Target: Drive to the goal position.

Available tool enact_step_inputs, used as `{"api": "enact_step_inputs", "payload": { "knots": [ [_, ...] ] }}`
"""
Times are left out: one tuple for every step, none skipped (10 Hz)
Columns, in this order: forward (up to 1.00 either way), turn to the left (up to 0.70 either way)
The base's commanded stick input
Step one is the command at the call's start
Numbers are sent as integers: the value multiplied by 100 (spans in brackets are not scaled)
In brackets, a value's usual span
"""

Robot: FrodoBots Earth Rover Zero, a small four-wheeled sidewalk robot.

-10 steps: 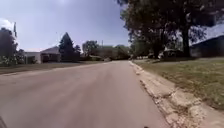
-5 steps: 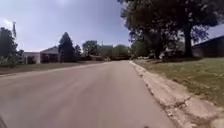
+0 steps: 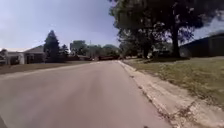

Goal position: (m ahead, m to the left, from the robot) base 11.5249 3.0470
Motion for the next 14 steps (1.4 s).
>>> {"api": "enact_step_inputs", "payload": {
  "knots": [
    [70, 0],
    [70, 0],
    [70, 0],
    [70, 0],
    [70, 0],
    [70, 0],
    [70, 0],
    [70, -17],
    [70, -35],
    [70, -35],
    [70, -35],
    [70, -32],
    [70, -7],
    [70, 0]
  ]
}}
